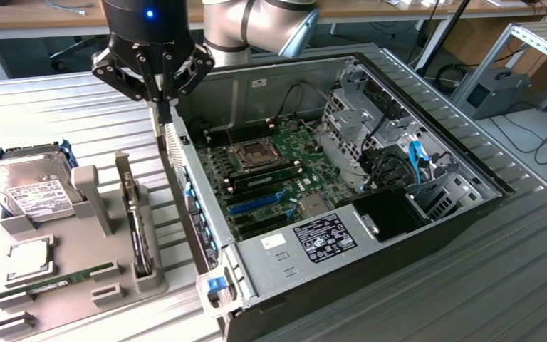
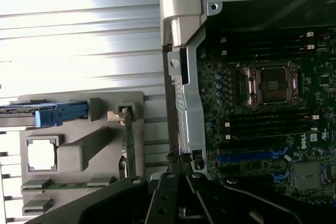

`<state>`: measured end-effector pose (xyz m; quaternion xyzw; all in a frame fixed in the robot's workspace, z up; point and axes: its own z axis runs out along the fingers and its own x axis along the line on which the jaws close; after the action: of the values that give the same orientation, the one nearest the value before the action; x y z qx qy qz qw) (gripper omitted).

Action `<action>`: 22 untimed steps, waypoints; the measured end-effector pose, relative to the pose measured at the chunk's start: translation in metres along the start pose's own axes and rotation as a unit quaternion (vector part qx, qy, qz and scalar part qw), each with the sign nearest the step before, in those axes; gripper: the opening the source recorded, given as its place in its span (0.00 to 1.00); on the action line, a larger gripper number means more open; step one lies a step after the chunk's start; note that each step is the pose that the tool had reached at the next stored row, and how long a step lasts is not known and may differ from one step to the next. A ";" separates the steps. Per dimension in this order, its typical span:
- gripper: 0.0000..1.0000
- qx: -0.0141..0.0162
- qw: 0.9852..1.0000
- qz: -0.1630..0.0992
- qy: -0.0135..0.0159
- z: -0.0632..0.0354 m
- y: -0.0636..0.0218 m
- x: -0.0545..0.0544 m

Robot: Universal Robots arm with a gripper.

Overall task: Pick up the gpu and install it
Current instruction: 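Reach for the gpu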

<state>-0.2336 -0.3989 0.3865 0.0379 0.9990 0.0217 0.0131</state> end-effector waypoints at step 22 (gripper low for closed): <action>0.11 0.000 1.000 0.000 0.000 0.0011 -0.0009 0.011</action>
<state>-0.2443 -0.3989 0.3851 0.0379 0.9990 0.0217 0.0130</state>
